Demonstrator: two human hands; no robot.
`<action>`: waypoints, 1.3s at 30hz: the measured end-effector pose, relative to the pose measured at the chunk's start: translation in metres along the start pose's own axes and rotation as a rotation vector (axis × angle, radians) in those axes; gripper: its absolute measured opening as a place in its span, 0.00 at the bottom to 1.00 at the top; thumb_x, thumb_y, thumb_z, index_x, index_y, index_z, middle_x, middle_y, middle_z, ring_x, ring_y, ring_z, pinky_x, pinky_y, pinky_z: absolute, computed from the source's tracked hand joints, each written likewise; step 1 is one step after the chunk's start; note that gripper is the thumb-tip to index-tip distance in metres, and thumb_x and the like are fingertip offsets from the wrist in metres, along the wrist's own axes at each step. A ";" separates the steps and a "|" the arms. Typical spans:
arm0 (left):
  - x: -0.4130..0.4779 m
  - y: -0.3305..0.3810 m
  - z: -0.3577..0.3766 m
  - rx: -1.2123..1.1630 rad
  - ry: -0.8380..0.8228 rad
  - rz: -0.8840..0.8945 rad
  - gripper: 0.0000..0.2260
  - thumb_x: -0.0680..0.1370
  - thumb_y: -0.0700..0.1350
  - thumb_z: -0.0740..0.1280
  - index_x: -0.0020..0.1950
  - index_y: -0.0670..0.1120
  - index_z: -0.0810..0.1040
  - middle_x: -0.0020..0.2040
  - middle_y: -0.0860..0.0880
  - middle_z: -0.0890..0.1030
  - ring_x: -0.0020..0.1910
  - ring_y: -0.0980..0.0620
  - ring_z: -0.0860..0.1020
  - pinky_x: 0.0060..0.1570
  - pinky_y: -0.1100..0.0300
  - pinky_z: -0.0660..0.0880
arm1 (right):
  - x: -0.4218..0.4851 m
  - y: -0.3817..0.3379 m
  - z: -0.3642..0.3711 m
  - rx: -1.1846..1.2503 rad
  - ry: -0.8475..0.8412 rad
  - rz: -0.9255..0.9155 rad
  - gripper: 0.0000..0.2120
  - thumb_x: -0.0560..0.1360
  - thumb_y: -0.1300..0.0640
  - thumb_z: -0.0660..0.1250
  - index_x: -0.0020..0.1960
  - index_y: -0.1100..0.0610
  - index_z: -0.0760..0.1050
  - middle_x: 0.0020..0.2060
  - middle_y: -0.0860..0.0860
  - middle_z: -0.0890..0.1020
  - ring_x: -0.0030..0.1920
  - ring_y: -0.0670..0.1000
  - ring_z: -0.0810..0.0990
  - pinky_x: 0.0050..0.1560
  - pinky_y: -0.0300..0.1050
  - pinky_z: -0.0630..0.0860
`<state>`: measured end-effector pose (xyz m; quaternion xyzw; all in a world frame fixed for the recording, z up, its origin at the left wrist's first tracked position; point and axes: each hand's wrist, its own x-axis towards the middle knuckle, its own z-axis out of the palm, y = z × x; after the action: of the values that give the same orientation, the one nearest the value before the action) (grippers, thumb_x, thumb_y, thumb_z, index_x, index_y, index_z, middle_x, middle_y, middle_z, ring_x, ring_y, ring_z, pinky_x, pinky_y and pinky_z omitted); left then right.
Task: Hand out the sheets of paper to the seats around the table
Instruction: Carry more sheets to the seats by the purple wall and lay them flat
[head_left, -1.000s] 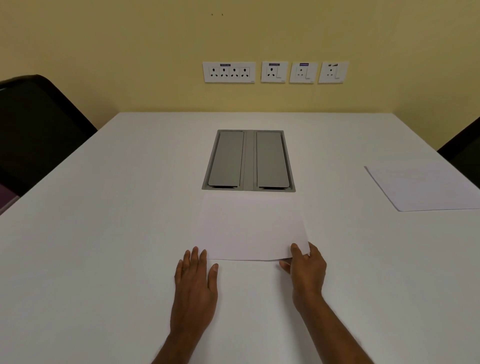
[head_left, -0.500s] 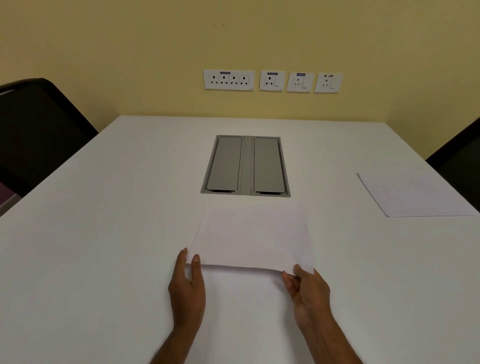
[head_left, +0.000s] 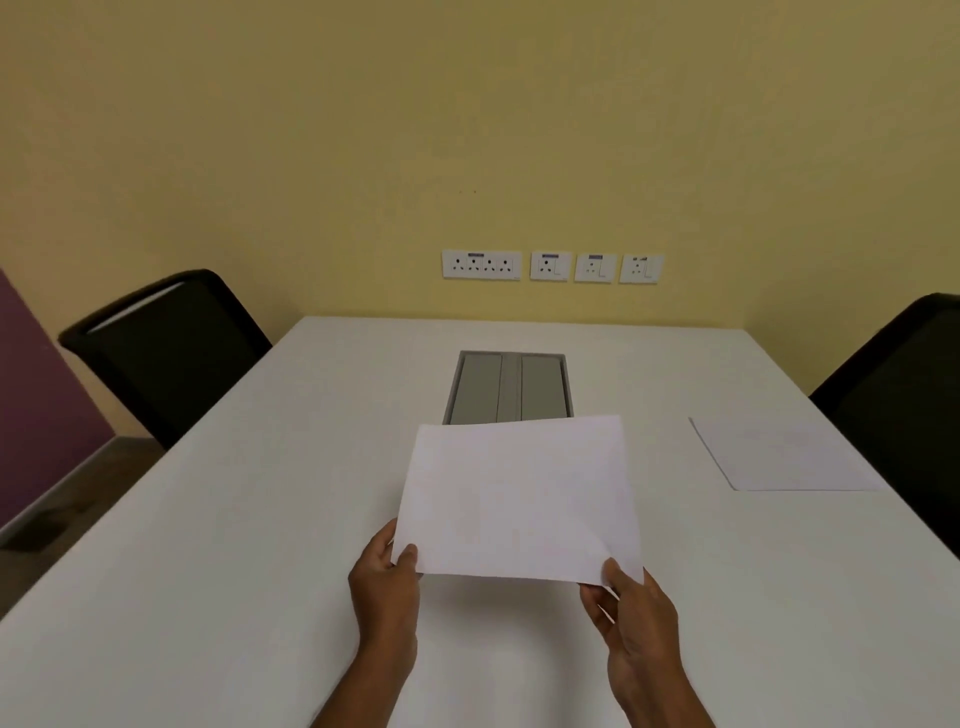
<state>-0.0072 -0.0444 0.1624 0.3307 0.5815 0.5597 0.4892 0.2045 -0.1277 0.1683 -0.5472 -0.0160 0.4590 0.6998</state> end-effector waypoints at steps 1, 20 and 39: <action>-0.009 0.012 -0.007 -0.035 -0.009 -0.002 0.17 0.78 0.30 0.64 0.62 0.46 0.80 0.53 0.52 0.84 0.49 0.56 0.82 0.48 0.58 0.79 | -0.015 -0.006 0.002 -0.002 -0.005 -0.009 0.10 0.79 0.65 0.67 0.59 0.59 0.79 0.53 0.57 0.84 0.44 0.56 0.82 0.46 0.48 0.81; -0.163 0.153 -0.176 -0.344 -0.070 -0.065 0.14 0.79 0.31 0.64 0.62 0.41 0.79 0.55 0.45 0.85 0.53 0.45 0.84 0.50 0.55 0.80 | -0.261 -0.040 0.005 0.129 -0.089 -0.009 0.14 0.78 0.68 0.65 0.64 0.66 0.74 0.55 0.62 0.83 0.53 0.61 0.84 0.58 0.58 0.79; -0.309 0.237 -0.364 -0.334 0.110 0.097 0.13 0.81 0.39 0.65 0.64 0.47 0.79 0.56 0.47 0.86 0.52 0.45 0.85 0.55 0.45 0.81 | -0.461 -0.006 0.010 0.081 -0.367 0.016 0.15 0.79 0.68 0.64 0.65 0.64 0.74 0.53 0.58 0.83 0.50 0.58 0.84 0.58 0.55 0.79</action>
<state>-0.2937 -0.4150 0.4164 0.2414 0.4897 0.6885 0.4774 -0.0641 -0.4241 0.3984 -0.4257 -0.1207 0.5569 0.7029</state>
